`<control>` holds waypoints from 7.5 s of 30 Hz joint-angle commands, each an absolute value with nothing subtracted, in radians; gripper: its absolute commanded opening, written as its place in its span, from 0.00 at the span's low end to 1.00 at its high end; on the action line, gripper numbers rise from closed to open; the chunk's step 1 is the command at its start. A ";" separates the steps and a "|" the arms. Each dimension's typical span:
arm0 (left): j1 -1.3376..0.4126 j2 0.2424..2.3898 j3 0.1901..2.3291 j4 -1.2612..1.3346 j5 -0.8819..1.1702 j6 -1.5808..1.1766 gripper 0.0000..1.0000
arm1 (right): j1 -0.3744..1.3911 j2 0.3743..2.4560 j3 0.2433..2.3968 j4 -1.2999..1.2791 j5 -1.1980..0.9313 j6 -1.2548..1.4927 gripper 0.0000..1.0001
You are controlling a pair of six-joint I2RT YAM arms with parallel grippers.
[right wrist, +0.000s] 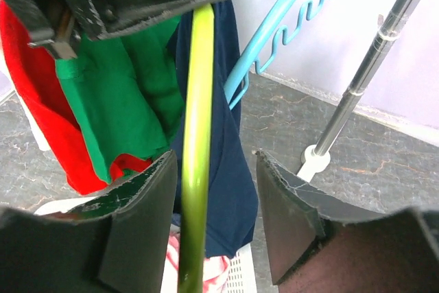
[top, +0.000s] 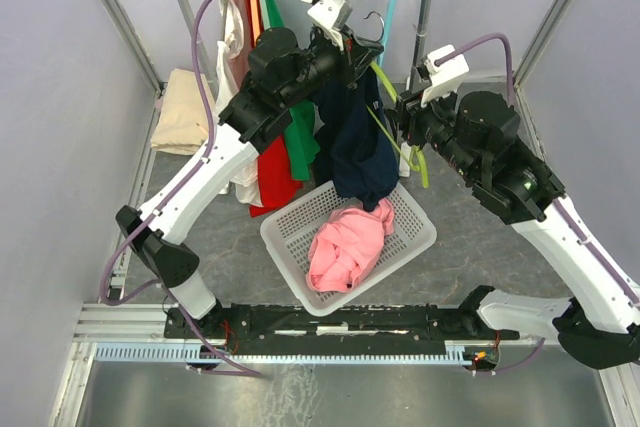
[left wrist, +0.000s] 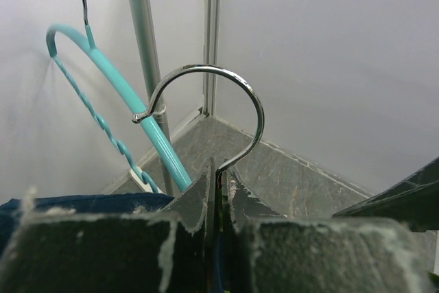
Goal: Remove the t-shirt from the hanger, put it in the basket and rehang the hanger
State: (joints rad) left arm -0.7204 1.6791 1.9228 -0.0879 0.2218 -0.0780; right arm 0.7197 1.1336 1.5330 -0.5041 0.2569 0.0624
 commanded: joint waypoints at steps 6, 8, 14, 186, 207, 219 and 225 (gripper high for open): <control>-0.726 1.611 1.935 0.012 0.253 -0.090 0.03 | 0.719 1.130 1.518 -0.448 0.268 0.060 0.41; -0.726 1.614 1.934 0.011 0.252 -0.089 0.03 | 0.719 1.127 1.513 -0.439 0.271 0.061 0.35; -0.726 1.615 1.921 0.009 0.238 -0.086 0.03 | 0.718 1.118 1.505 -0.422 0.275 0.062 0.19; -0.527 1.776 2.144 -0.291 -0.099 -0.109 0.03 | 0.719 0.765 1.330 -0.280 0.320 0.020 0.01; -0.540 1.567 1.888 -0.111 0.175 -0.155 0.03 | 0.718 0.990 1.453 -0.236 0.414 0.054 0.02; -0.580 1.444 1.773 -0.093 0.318 -0.248 0.03 | 0.718 1.238 1.599 -0.139 0.481 0.009 0.02; -0.597 1.420 1.745 -0.119 0.342 -0.252 0.03 | 0.716 1.352 1.700 -0.118 0.492 -0.022 0.02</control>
